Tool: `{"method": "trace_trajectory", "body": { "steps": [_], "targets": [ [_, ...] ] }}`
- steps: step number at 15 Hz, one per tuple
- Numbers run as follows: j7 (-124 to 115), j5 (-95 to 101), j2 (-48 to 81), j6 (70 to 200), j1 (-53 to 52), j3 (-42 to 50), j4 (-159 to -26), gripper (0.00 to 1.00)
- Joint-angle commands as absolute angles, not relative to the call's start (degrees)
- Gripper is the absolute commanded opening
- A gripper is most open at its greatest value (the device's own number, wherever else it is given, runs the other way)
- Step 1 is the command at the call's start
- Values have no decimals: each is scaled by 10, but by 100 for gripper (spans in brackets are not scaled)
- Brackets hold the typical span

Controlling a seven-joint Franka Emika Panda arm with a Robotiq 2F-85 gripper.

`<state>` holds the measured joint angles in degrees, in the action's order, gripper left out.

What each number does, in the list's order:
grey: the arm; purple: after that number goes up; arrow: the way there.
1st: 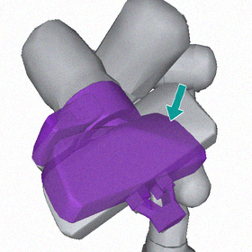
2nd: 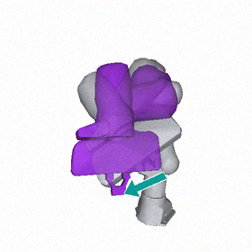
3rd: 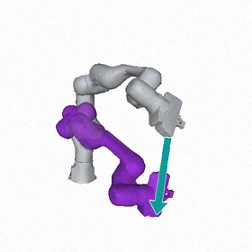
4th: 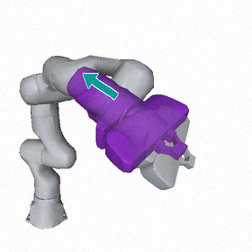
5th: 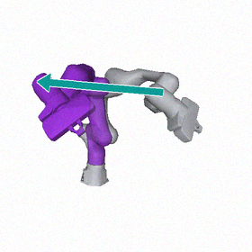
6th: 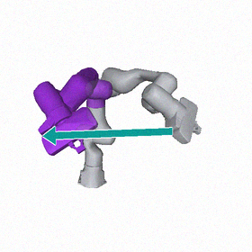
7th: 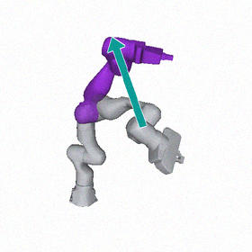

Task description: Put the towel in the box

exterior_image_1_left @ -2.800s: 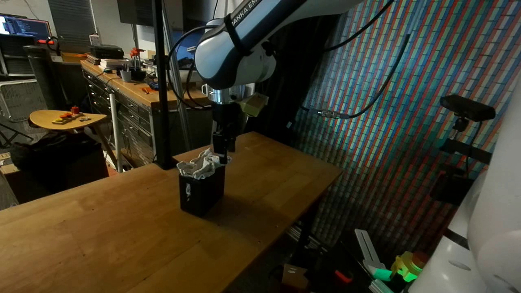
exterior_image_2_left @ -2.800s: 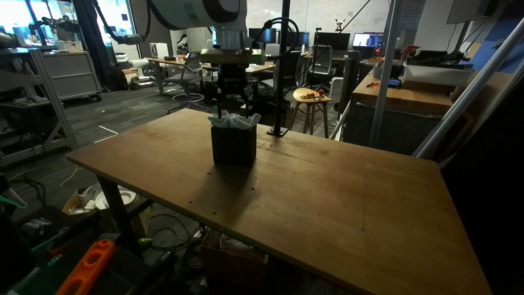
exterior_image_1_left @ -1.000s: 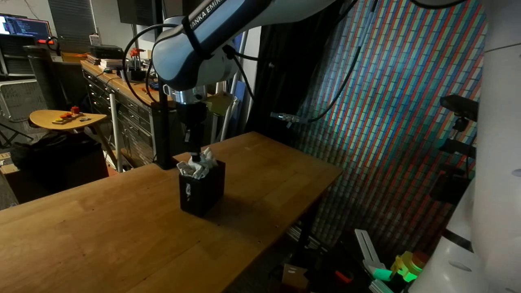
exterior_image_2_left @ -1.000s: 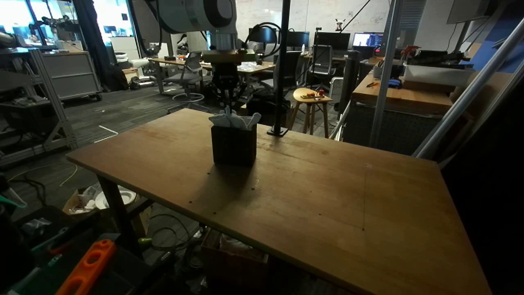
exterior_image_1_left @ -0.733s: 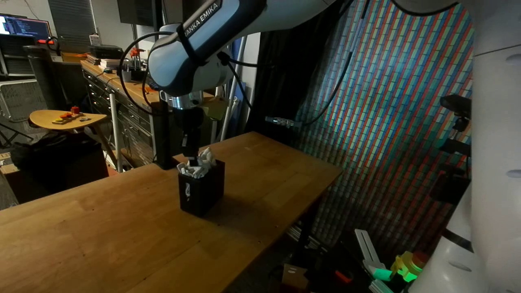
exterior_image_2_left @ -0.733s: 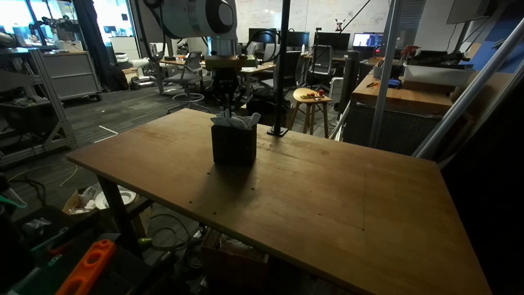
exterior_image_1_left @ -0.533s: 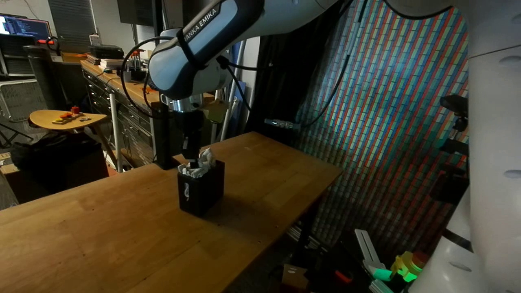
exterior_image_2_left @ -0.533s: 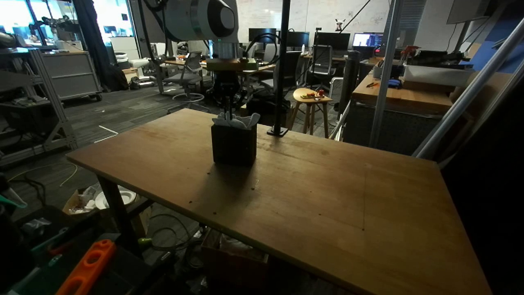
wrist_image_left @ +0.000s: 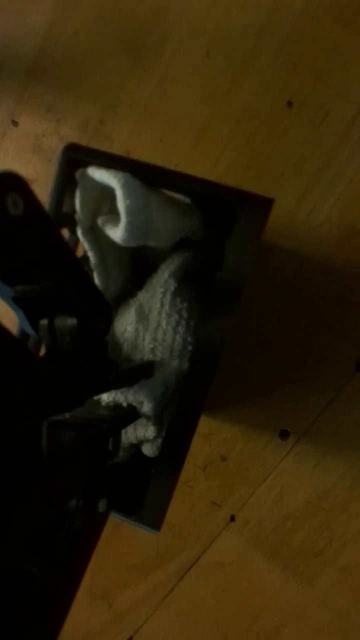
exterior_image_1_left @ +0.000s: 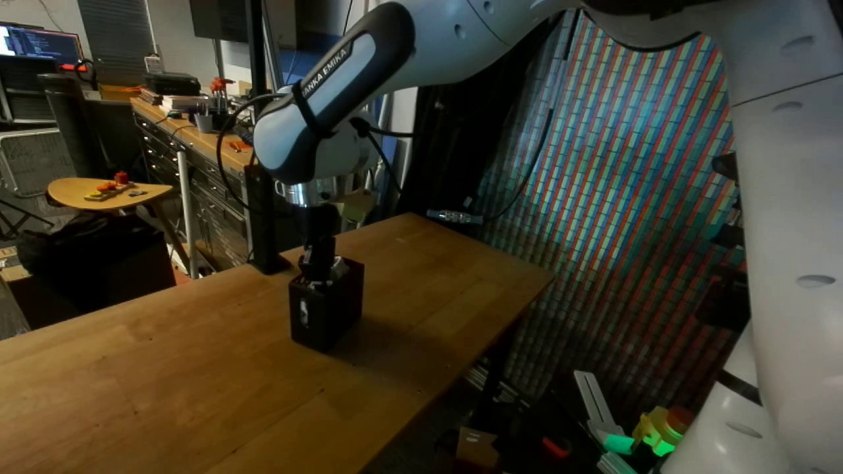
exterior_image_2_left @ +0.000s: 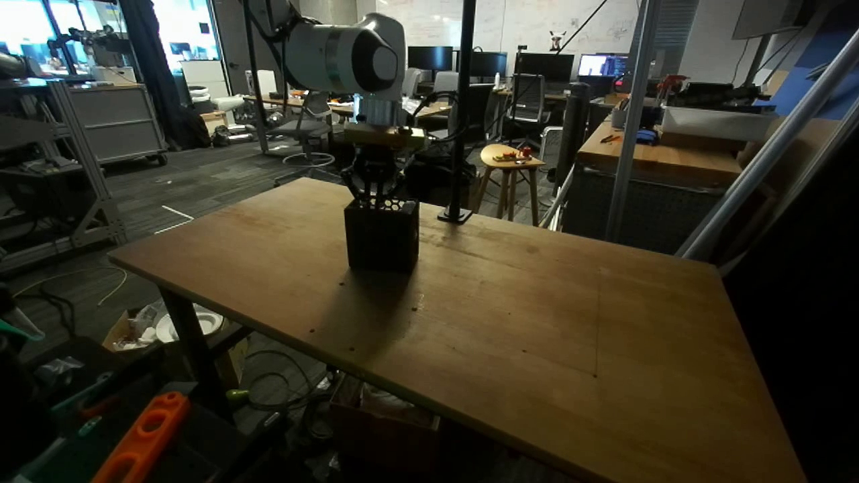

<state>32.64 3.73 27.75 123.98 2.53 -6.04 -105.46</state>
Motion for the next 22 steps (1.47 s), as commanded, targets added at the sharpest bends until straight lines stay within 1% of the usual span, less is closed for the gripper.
{"method": "trace_trajectory", "body": {
  "steps": [1, 5, 10, 12, 13, 14, 15, 16, 17, 18, 19, 20, 21, 22],
  "targets": [
    [347, 1, 317, 1228, 37, -75, -1041, 11],
    [352, -16, 336, 1220, 42, -80, -1041, 13],
    [353, -33, 337, 1215, 46, -83, -1040, 12],
    [351, -36, 330, 1217, 47, -82, -1044, 12],
    [345, -34, 321, 1219, 46, -79, -1048, 15],
    [342, -33, 316, 1219, 46, -78, -1050, 19],
    [335, -27, 301, 1220, 45, -73, -1054, 40],
    [332, -24, 295, 1220, 44, -71, -1055, 42],
    [330, -19, 282, 1221, 44, -68, -1058, 48],
    [329, -17, 275, 1220, 43, -67, -1058, 57],
    [327, -10, 266, 1216, 41, -63, -1056, 63],
    [325, -5, 259, 1214, 40, -60, -1055, 73],
    [325, 3, 252, 1210, 38, -56, -1052, 79],
    [324, 9, 248, 1209, 36, -53, -1049, 82]
  ]
}}
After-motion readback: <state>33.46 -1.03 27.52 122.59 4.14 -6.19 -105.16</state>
